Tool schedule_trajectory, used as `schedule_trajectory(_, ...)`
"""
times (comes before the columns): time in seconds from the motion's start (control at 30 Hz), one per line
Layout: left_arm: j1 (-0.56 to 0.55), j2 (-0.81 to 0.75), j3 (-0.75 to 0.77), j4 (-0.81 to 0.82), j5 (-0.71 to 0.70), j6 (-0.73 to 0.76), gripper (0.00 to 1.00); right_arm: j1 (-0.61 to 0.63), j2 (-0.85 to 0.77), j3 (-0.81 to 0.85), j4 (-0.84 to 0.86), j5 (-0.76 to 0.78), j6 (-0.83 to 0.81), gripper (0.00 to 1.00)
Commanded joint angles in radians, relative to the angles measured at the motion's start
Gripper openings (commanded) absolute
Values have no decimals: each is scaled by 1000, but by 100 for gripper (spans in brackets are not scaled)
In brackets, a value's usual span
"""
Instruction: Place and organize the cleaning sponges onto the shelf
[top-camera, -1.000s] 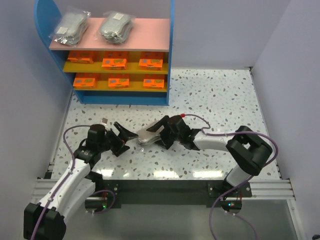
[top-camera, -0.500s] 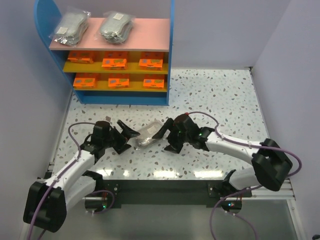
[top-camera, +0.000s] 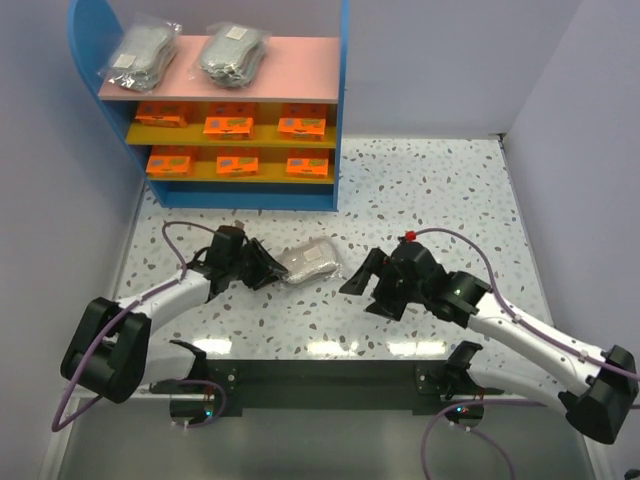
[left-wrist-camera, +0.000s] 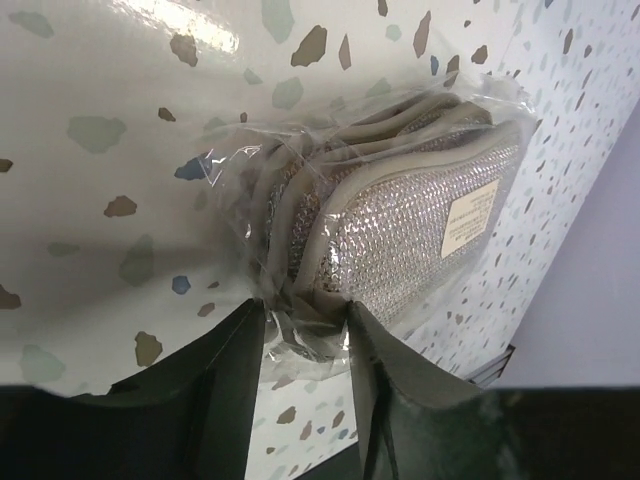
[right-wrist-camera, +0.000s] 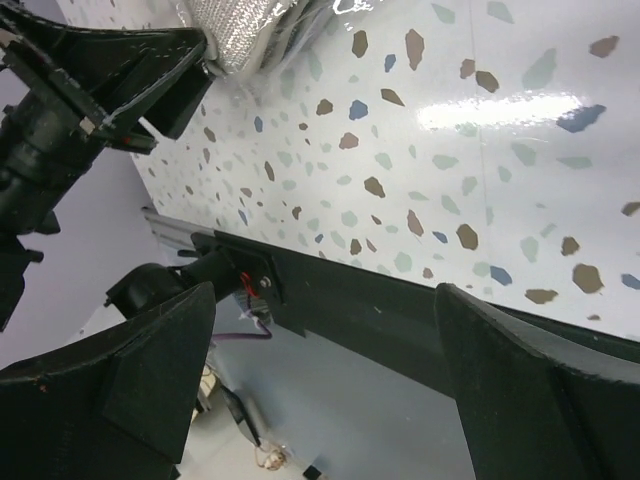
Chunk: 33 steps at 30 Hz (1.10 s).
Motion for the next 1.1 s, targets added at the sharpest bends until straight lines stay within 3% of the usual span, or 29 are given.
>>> schedule_trajectory(0.0, -7, 13, 26, 26, -44, 52, 42, -4, -94, 25, -147, 66, -41, 93)
schedule_trajectory(0.27, -41, -3, -12, 7, -57, 55, 0, -7, -180, 46, -247, 86, -51, 93)
schedule_trajectory(0.4, -61, -61, -2, -48, -46, 32, 0, -7, -193, 59, -273, 86, -70, 93)
schedule_trajectory(0.5, -64, -206, 38, -160, -64, -9, 0, -7, -208, 82, -296, 89, -86, 93)
schedule_trajectory(0.57, -64, -338, 93, -267, -93, -64, 0, -7, -223, 99, -325, 118, -91, 93)
schedule_trajectory(0.73, -65, -501, 263, -444, -169, -201, 0, -12, -245, 116, -364, 133, -111, 93)
schedule_trajectory(0.9, -66, -524, 428, -471, -215, -275, 0, -12, -252, 131, -388, 145, -140, 93)
schedule_trajectory(1.07, -67, -451, 659, -439, -250, -299, 0, -13, -258, 140, -404, 147, -156, 94)
